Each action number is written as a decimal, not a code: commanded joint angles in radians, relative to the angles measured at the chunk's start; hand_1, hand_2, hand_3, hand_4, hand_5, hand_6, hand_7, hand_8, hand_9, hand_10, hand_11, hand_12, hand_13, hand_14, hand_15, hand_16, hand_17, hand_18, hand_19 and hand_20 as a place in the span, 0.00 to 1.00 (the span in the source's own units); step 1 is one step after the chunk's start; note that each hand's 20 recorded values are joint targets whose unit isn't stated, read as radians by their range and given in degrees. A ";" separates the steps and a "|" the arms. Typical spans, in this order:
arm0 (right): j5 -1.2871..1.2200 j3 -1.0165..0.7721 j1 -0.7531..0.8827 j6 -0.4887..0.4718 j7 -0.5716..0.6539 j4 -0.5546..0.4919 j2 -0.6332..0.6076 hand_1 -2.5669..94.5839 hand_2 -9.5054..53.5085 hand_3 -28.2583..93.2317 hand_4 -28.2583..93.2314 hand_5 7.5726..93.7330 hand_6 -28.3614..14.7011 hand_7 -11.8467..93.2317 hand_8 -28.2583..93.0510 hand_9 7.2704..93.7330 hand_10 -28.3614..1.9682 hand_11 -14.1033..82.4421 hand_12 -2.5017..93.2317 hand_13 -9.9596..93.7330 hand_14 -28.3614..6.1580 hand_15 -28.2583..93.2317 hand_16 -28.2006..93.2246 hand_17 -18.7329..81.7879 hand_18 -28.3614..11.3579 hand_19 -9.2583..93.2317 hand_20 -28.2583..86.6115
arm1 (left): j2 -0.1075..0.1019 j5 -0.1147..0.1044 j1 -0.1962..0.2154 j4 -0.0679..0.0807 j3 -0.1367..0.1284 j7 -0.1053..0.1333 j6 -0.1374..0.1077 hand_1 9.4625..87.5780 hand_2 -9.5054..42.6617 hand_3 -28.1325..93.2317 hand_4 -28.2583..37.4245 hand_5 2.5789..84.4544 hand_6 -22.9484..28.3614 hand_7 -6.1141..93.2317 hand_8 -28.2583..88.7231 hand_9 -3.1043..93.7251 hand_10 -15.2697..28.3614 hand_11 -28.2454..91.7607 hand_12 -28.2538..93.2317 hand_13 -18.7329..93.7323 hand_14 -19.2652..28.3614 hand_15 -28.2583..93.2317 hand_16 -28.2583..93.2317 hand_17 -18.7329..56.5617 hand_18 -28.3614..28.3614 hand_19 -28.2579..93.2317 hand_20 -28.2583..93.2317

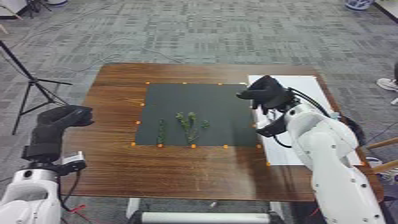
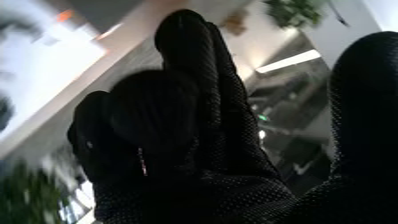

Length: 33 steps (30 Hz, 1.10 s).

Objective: Arrange flowers

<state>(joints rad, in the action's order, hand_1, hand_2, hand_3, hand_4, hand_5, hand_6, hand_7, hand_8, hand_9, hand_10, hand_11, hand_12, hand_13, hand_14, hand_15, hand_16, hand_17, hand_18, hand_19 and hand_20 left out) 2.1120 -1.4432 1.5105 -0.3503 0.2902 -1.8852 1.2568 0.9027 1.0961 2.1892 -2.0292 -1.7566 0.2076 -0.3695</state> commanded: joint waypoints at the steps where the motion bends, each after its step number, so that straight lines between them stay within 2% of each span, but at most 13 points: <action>1: 0.408 0.022 -0.054 -0.001 -0.011 0.095 0.024 0.31 0.00 0.71 0.07 0.69 0.54 0.33 0.21 0.83 0.50 0.57 0.37 0.95 0.67 0.71 0.53 0.78 0.28 1.00 0.72 | 0.011 0.018 -0.013 -0.003 0.004 -0.017 0.008 0.41 0.15 0.74 0.21 0.69 0.50 0.32 0.30 0.66 0.63 0.48 0.38 0.62 0.77 0.63 0.24 0.32 0.76 0.45 0.49; 5: 0.482 0.032 -0.063 0.030 -0.004 0.126 0.012 0.30 0.00 0.70 0.06 0.64 0.48 0.31 0.21 0.79 0.46 0.56 0.37 0.95 0.69 0.72 0.54 0.79 0.31 1.00 0.73 | 0.011 0.022 -0.002 -0.007 -0.004 -0.015 0.008 0.41 0.16 0.74 0.21 0.69 0.50 0.32 0.31 0.66 0.64 0.48 0.38 0.61 0.77 0.63 0.24 0.32 0.76 0.45 0.49; 7: 0.517 0.034 -0.061 0.041 -0.004 0.133 0.005 0.30 0.00 0.70 0.06 0.64 0.48 0.31 0.21 0.79 0.46 0.56 0.37 0.95 0.69 0.72 0.54 0.79 0.32 1.00 0.74 | 0.013 0.017 0.009 -0.013 -0.011 -0.011 -0.002 0.41 0.16 0.74 0.21 0.69 0.50 0.32 0.31 0.66 0.64 0.48 0.38 0.62 0.77 0.63 0.24 0.32 0.76 0.46 0.49; 9: 0.548 0.038 -0.058 0.040 0.002 0.142 -0.006 0.30 0.00 0.70 0.06 0.64 0.48 0.31 0.21 0.79 0.46 0.56 0.37 0.95 0.69 0.72 0.54 0.79 0.32 1.00 0.74 | 0.014 0.013 0.009 -0.012 -0.011 -0.011 -0.007 0.41 0.16 0.74 0.21 0.69 0.50 0.32 0.31 0.66 0.64 0.48 0.38 0.61 0.77 0.63 0.24 0.32 0.76 0.46 0.49; 10: 0.573 0.044 -0.057 0.048 0.000 0.153 -0.011 0.31 0.00 0.70 0.06 0.64 0.48 0.31 0.21 0.80 0.46 0.56 0.37 0.95 0.70 0.72 0.54 0.80 0.32 1.00 0.74 | 0.019 0.015 0.011 -0.014 -0.014 -0.010 -0.003 0.41 0.16 0.74 0.21 0.69 0.50 0.32 0.31 0.66 0.64 0.48 0.38 0.61 0.77 0.63 0.24 0.32 0.76 0.46 0.49; 12: 0.578 0.044 -0.056 0.041 0.007 0.165 -0.015 0.31 0.00 0.71 0.06 0.64 0.48 0.31 0.21 0.80 0.46 0.56 0.37 0.95 0.70 0.72 0.54 0.80 0.32 1.00 0.74 | 0.018 0.017 0.011 -0.013 -0.011 -0.010 0.000 0.41 0.16 0.74 0.21 0.69 0.50 0.32 0.31 0.66 0.64 0.48 0.38 0.62 0.77 0.63 0.24 0.32 0.76 0.46 0.49; 17: 0.624 0.052 -0.056 0.042 0.002 0.195 -0.019 0.32 0.00 0.71 0.06 0.64 0.48 0.31 0.21 0.82 0.46 0.56 0.37 0.96 0.71 0.72 0.54 0.80 0.33 1.00 0.74 | 0.037 0.025 0.016 -0.014 -0.013 -0.011 0.006 0.41 0.15 0.74 0.21 0.69 0.50 0.32 0.31 0.66 0.64 0.48 0.38 0.61 0.77 0.63 0.24 0.32 0.76 0.46 0.49; 23: 0.697 0.054 -0.068 0.042 -0.010 0.254 -0.011 0.32 0.00 0.71 0.06 0.66 0.47 0.32 0.21 0.84 0.48 0.57 0.37 0.97 0.72 0.71 0.54 0.81 0.35 1.00 0.74 | 0.043 0.032 0.014 -0.012 -0.004 -0.009 0.014 0.41 0.15 0.75 0.21 0.69 0.50 0.32 0.30 0.66 0.63 0.48 0.38 0.61 0.77 0.63 0.24 0.32 0.76 0.45 0.49; 33: 0.729 0.044 -0.065 0.046 -0.018 0.306 0.027 0.32 0.00 0.71 0.06 0.67 0.48 0.32 0.21 0.85 0.48 0.56 0.36 0.98 0.73 0.70 0.54 0.83 0.36 1.00 0.74 | 0.042 0.024 0.018 -0.015 -0.002 0.002 0.005 0.41 0.14 0.74 0.21 0.69 0.50 0.32 0.30 0.66 0.63 0.48 0.38 0.61 0.77 0.63 0.24 0.32 0.76 0.45 0.49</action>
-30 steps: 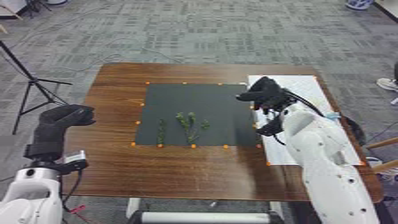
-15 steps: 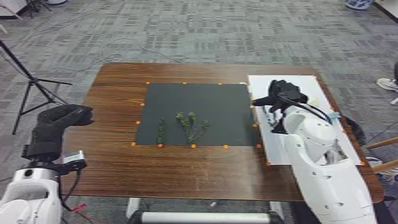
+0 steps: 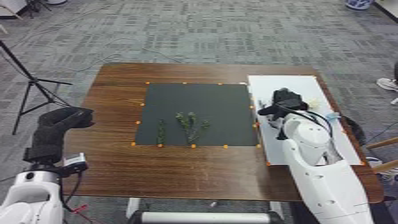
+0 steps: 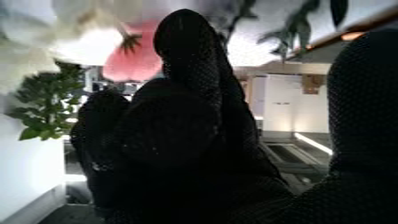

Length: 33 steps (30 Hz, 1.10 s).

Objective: Arrange flowers

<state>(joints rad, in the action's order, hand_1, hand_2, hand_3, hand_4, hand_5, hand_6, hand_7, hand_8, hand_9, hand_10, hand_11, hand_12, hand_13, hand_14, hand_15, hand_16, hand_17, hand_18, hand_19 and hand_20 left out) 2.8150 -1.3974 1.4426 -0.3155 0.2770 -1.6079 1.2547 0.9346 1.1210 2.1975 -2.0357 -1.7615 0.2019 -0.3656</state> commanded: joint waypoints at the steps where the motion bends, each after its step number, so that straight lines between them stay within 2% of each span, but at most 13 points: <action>1: 0.027 0.006 0.007 0.024 0.007 0.031 0.027 0.33 0.00 0.71 0.06 0.67 0.48 0.33 0.21 0.85 0.48 0.56 0.36 0.98 0.73 0.70 0.54 0.83 0.36 1.00 0.74 | 0.012 0.001 0.008 -0.007 0.002 0.007 0.006 0.41 0.14 0.74 0.21 0.69 0.50 0.32 0.31 0.66 0.63 0.48 0.38 0.61 0.77 0.63 0.24 0.32 0.76 0.45 0.49; 8: 0.014 0.039 0.027 0.069 0.042 0.046 0.006 0.44 0.00 0.73 0.06 0.71 0.52 0.38 0.20 0.90 0.52 0.57 0.36 1.00 0.76 0.71 0.52 0.86 0.40 1.00 0.73 | 0.000 -0.009 0.000 0.001 0.011 0.010 0.003 0.41 0.14 0.74 0.21 0.69 0.50 0.32 0.30 0.66 0.63 0.48 0.38 0.61 0.77 0.63 0.24 0.32 0.76 0.45 0.49; 10: 0.014 0.046 0.026 0.079 0.045 0.050 0.005 0.51 0.00 0.70 0.06 0.71 0.56 0.39 0.38 0.91 0.54 0.59 0.37 1.00 0.78 0.73 0.49 0.88 0.43 1.00 0.72 | -0.004 -0.012 -0.005 0.004 0.012 0.010 0.003 0.41 0.14 0.74 0.21 0.69 0.50 0.32 0.30 0.66 0.63 0.48 0.38 0.61 0.77 0.63 0.24 0.32 0.76 0.45 0.49; 12: -0.010 0.051 0.022 0.083 0.059 0.053 0.006 0.56 0.00 0.66 0.08 0.71 0.58 0.40 0.44 0.92 0.56 0.61 0.37 1.00 0.79 0.75 0.47 0.89 0.44 1.00 0.72 | -0.009 -0.018 -0.006 0.005 0.010 0.013 0.002 0.41 0.14 0.74 0.21 0.69 0.50 0.32 0.30 0.66 0.63 0.48 0.38 0.61 0.77 0.63 0.24 0.32 0.76 0.45 0.49; 14: -0.031 0.050 0.016 0.058 0.072 0.052 0.007 0.60 0.00 0.64 0.09 0.71 0.60 0.42 0.45 0.93 0.56 0.61 0.37 1.00 0.79 0.76 0.46 0.90 0.45 1.00 0.71 | -0.012 -0.019 -0.011 0.008 0.014 0.013 0.005 0.41 0.14 0.74 0.21 0.69 0.50 0.32 0.31 0.66 0.63 0.48 0.38 0.61 0.77 0.63 0.24 0.32 0.76 0.45 0.49; 17: -0.076 0.043 0.009 0.020 0.094 0.040 0.004 0.62 0.00 0.71 0.11 0.74 0.60 0.42 0.44 0.95 0.58 0.59 0.36 1.00 0.79 0.76 0.46 0.90 0.45 1.00 0.71 | -0.016 -0.015 -0.012 0.008 0.013 0.016 0.009 0.41 0.14 0.74 0.21 0.69 0.50 0.32 0.31 0.66 0.63 0.48 0.38 0.61 0.77 0.63 0.24 0.32 0.76 0.45 0.49; 21: -0.161 0.025 -0.003 -0.013 0.122 0.017 0.004 0.62 0.04 0.73 0.11 0.76 0.60 0.40 0.44 0.96 0.59 0.57 0.35 1.00 0.79 0.76 0.46 0.90 0.45 1.00 0.70 | -0.013 -0.023 0.001 0.005 0.011 0.014 0.002 0.41 0.14 0.74 0.21 0.69 0.50 0.32 0.31 0.66 0.63 0.48 0.38 0.61 0.77 0.63 0.24 0.32 0.76 0.45 0.49; 25: -0.222 0.009 0.000 0.013 0.126 -0.025 -0.001 0.63 0.06 0.73 0.11 0.76 0.59 0.38 0.44 0.97 0.59 0.55 0.35 1.00 0.79 0.76 0.45 0.90 0.45 1.00 0.70 | -0.011 -0.023 0.017 -0.003 0.007 0.017 -0.002 0.41 0.14 0.74 0.22 0.69 0.50 0.32 0.31 0.66 0.64 0.48 0.38 0.61 0.77 0.63 0.24 0.32 0.76 0.45 0.49; 28: -0.284 0.003 0.006 0.036 0.138 -0.081 -0.005 0.62 0.07 0.73 0.10 0.77 0.59 0.37 0.44 0.97 0.60 0.55 0.35 1.00 0.79 0.76 0.45 0.91 0.45 1.00 0.70 | -0.013 -0.030 0.014 -0.004 0.007 0.014 -0.004 0.41 0.14 0.74 0.22 0.69 0.50 0.32 0.31 0.66 0.64 0.48 0.38 0.61 0.77 0.63 0.24 0.32 0.76 0.45 0.49; 33: -0.357 -0.003 0.006 0.042 0.165 -0.151 0.022 0.62 0.07 0.74 0.11 0.78 0.59 0.36 0.44 0.99 0.61 0.54 0.35 1.00 0.79 0.77 0.45 0.91 0.44 1.00 0.71 | -0.020 -0.024 0.016 -0.007 0.006 0.009 0.006 0.41 0.14 0.74 0.22 0.69 0.50 0.32 0.31 0.66 0.64 0.48 0.38 0.61 0.77 0.63 0.24 0.32 0.76 0.45 0.49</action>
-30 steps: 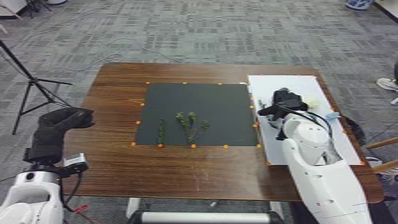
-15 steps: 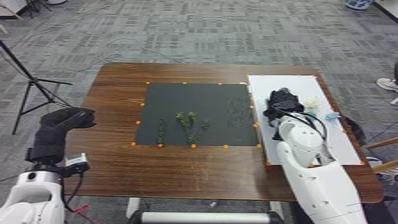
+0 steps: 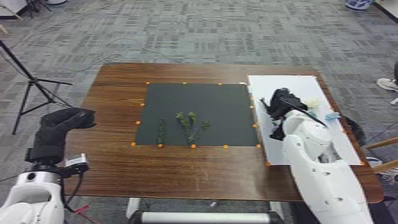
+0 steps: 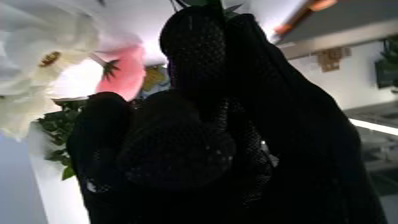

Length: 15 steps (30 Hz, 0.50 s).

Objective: Arrange flowers

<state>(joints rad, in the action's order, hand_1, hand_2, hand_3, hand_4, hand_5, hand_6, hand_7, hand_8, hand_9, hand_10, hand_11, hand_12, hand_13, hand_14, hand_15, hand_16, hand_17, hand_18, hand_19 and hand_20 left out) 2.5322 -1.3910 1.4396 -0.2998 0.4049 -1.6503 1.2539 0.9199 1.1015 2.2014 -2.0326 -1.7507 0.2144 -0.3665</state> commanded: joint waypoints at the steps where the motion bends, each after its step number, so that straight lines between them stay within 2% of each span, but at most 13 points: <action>1: -0.097 -0.007 0.013 0.018 0.045 -0.125 0.026 0.62 0.06 0.74 0.11 0.79 0.59 0.36 0.44 0.99 0.61 0.54 0.35 1.00 0.79 0.77 0.45 0.92 0.44 1.00 0.71 | -0.006 -0.004 0.011 -0.011 -0.005 -0.005 0.008 0.41 0.14 0.74 0.22 0.69 0.50 0.32 0.31 0.66 0.64 0.48 0.38 0.61 0.77 0.63 0.24 0.32 0.76 0.45 0.49; 9: -0.288 0.056 0.074 -0.021 0.084 -0.255 0.047 0.62 0.03 0.75 0.12 0.81 0.56 0.36 0.44 1.00 0.58 0.52 0.33 1.00 0.80 0.77 0.44 0.93 0.47 1.00 0.71 | -0.012 -0.003 0.025 -0.024 -0.029 -0.007 -0.002 0.41 0.14 0.75 0.22 0.69 0.50 0.32 0.30 0.66 0.64 0.48 0.38 0.61 0.77 0.63 0.24 0.32 0.76 0.45 0.49; 10: -0.327 0.056 0.084 -0.030 0.094 -0.263 0.065 0.62 0.03 0.75 0.13 0.81 0.56 0.36 0.43 1.00 0.57 0.52 0.31 1.00 0.80 0.77 0.43 0.93 0.48 1.00 0.71 | -0.008 0.001 0.028 -0.027 -0.035 -0.013 0.000 0.41 0.14 0.75 0.22 0.69 0.50 0.32 0.30 0.66 0.64 0.47 0.38 0.61 0.77 0.63 0.24 0.32 0.76 0.45 0.49; 13: -0.449 0.066 0.079 -0.043 0.138 -0.238 0.102 0.62 0.02 0.75 0.13 0.83 0.56 0.36 0.43 1.00 0.58 0.51 0.27 1.00 0.80 0.78 0.43 0.93 0.47 1.00 0.72 | -0.008 -0.001 0.026 -0.026 -0.036 -0.015 -0.001 0.41 0.14 0.75 0.21 0.69 0.50 0.32 0.30 0.66 0.64 0.47 0.38 0.61 0.77 0.63 0.24 0.32 0.76 0.45 0.49; 15: -0.480 0.072 0.077 -0.033 0.166 -0.206 0.131 0.63 0.01 0.75 0.13 0.83 0.56 0.35 0.42 1.00 0.57 0.50 0.25 1.00 0.80 0.78 0.43 0.93 0.47 1.00 0.72 | -0.007 0.003 0.019 -0.025 -0.031 -0.020 0.006 0.41 0.14 0.75 0.21 0.69 0.50 0.32 0.30 0.65 0.64 0.47 0.38 0.61 0.77 0.63 0.24 0.32 0.76 0.45 0.49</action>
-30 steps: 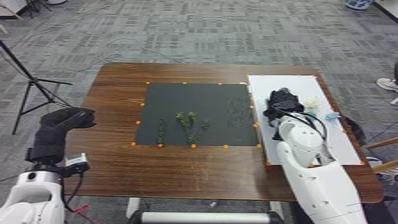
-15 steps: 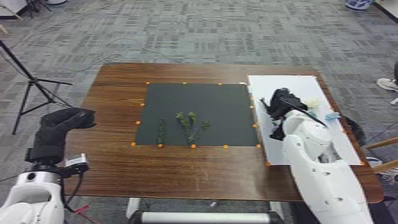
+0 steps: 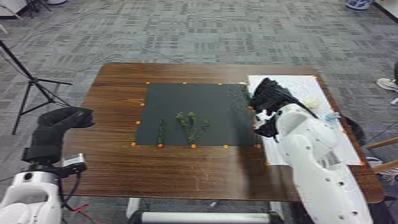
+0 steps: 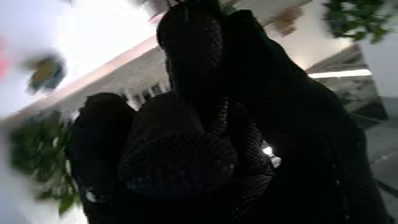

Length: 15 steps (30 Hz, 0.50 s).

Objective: Arrange flowers

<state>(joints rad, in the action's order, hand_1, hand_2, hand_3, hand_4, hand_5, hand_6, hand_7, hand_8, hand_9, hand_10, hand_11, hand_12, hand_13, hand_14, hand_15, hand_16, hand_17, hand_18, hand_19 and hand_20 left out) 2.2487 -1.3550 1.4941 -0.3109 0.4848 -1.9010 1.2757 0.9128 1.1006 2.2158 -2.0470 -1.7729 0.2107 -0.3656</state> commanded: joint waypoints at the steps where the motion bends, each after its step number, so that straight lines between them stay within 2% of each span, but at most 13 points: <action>1: -0.206 0.042 0.022 -0.007 0.093 0.060 0.119 0.63 0.01 0.75 0.13 0.83 0.56 0.35 0.42 1.00 0.56 0.49 0.24 1.00 0.80 0.78 0.43 0.93 0.47 1.00 0.72 | 0.001 0.007 0.004 -0.011 -0.007 -0.015 0.004 0.41 0.14 0.75 0.21 0.69 0.50 0.32 0.30 0.65 0.64 0.47 0.38 0.61 0.77 0.63 0.24 0.32 0.76 0.45 0.49; 5: -0.191 0.063 0.014 0.026 0.097 0.111 0.158 0.63 0.01 0.75 0.12 0.84 0.55 0.34 0.41 1.00 0.53 0.45 0.21 1.00 0.79 0.78 0.43 0.93 0.47 1.00 0.72 | -0.001 0.001 -0.005 -0.005 0.007 -0.015 0.003 0.41 0.14 0.75 0.21 0.69 0.50 0.32 0.30 0.65 0.64 0.47 0.38 0.61 0.77 0.63 0.24 0.32 0.76 0.45 0.49; 7: -0.184 0.062 0.004 0.043 0.099 0.133 0.181 0.63 0.01 0.74 0.12 0.84 0.55 0.34 0.41 1.00 0.52 0.44 0.20 1.00 0.79 0.78 0.43 0.93 0.47 1.00 0.72 | -0.001 0.005 -0.004 -0.006 0.008 -0.016 0.006 0.40 0.14 0.75 0.22 0.69 0.50 0.32 0.30 0.65 0.64 0.47 0.38 0.61 0.77 0.63 0.24 0.32 0.76 0.45 0.49; 11: -0.149 0.056 -0.008 0.084 0.102 0.186 0.213 0.64 0.02 0.74 0.12 0.84 0.54 0.34 0.41 1.00 0.52 0.43 0.19 1.00 0.79 0.78 0.43 0.93 0.47 1.00 0.72 | -0.001 -0.001 -0.003 -0.005 0.011 -0.011 0.001 0.40 0.14 0.75 0.22 0.69 0.50 0.32 0.30 0.66 0.64 0.47 0.38 0.61 0.77 0.63 0.24 0.32 0.76 0.45 0.49; 13: -0.125 0.049 -0.003 0.107 0.099 0.198 0.218 0.64 0.02 0.73 0.12 0.84 0.54 0.33 0.41 1.00 0.52 0.42 0.18 1.00 0.78 0.77 0.43 0.93 0.47 1.00 0.72 | 0.001 0.006 -0.001 -0.007 0.008 -0.012 0.005 0.40 0.14 0.75 0.22 0.69 0.50 0.32 0.30 0.66 0.64 0.47 0.38 0.61 0.77 0.63 0.24 0.32 0.76 0.45 0.49; 15: -0.119 0.037 0.002 0.122 0.102 0.205 0.226 0.65 0.03 0.73 0.12 0.84 0.54 0.33 0.41 1.00 0.51 0.41 0.18 1.00 0.78 0.77 0.43 0.93 0.47 1.00 0.71 | 0.002 0.001 0.013 -0.011 0.002 -0.010 0.000 0.40 0.14 0.75 0.21 0.69 0.50 0.32 0.30 0.66 0.64 0.47 0.38 0.61 0.77 0.63 0.24 0.32 0.76 0.45 0.49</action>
<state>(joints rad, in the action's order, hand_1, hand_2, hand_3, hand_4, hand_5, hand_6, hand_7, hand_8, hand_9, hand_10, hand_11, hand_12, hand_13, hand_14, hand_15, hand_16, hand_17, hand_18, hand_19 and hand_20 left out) 2.0774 -1.2997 1.4949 -0.2417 0.5796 -1.7246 1.4653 0.9118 1.1021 2.2106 -2.0491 -1.7647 0.2036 -0.3657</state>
